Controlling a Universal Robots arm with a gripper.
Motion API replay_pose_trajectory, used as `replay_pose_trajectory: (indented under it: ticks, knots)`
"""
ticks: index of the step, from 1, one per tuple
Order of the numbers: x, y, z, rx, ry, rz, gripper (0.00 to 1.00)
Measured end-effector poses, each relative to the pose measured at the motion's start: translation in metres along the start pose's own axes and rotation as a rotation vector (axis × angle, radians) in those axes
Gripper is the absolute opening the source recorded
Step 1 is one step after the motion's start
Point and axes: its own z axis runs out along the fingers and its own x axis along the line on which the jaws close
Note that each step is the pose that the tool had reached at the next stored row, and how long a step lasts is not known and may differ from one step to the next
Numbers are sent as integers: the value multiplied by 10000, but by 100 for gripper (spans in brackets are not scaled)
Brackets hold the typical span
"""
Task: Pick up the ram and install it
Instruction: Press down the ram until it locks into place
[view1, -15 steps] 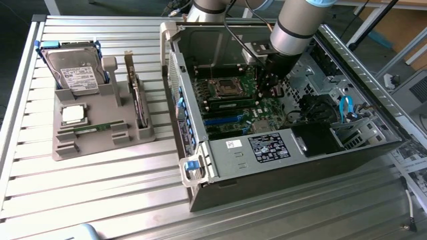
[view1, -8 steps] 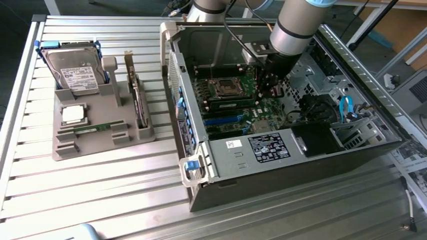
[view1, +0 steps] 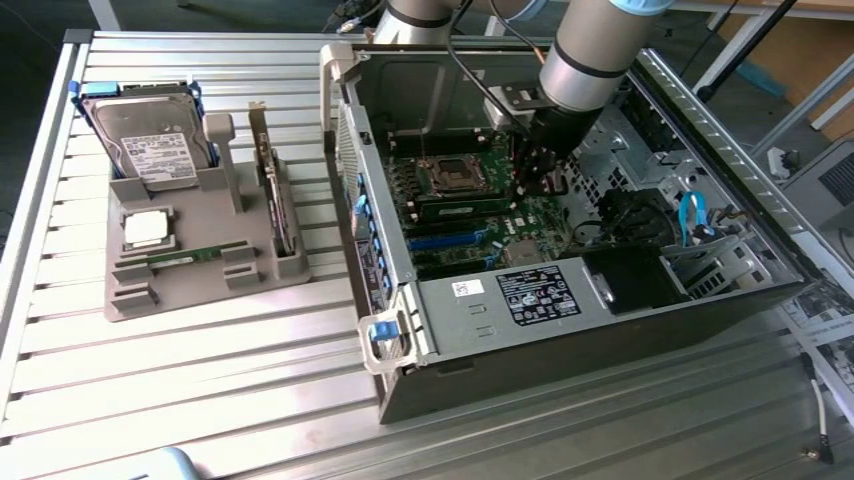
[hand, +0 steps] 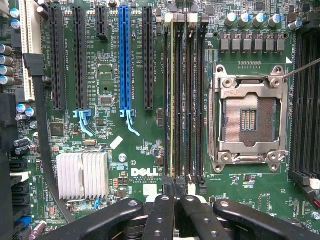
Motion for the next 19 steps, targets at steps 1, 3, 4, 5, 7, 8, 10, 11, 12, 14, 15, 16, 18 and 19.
replay_pose_trajectory:
  ticks: [1, 3, 4, 5, 7, 8, 10, 11, 12, 14, 15, 16, 18, 19]
  knots:
    - [0, 0, 0, 0, 2, 1, 10]
    - [0, 0, 0, 0, 2, 1, 10]
    - [0, 0, 1, -1, 2, 0, 10]
    - [0, 0, 0, 0, 2, 0, 10]
    - [0, 0, -5, 0, -1, 0, 10]
    - [-1, -1, -11, 1, -2, 1, 10]
    - [-1, -1, -29, 0, 3, 1, 10]
    - [-1, -1, -40, 0, 3, 0, 10]
    - [-1, -2, -50, 0, 4, 0, 10]
    - [-2, -3, -79, 0, 6, 0, 10]
    - [-2, -4, -90, 0, 5, 1, 10]
    - [-3, -4, -104, 0, 6, 0, 10]
    - [-4, -6, -135, 0, 7, 0, 10]
    - [-4, -6, -149, 0, 7, 1, 10]
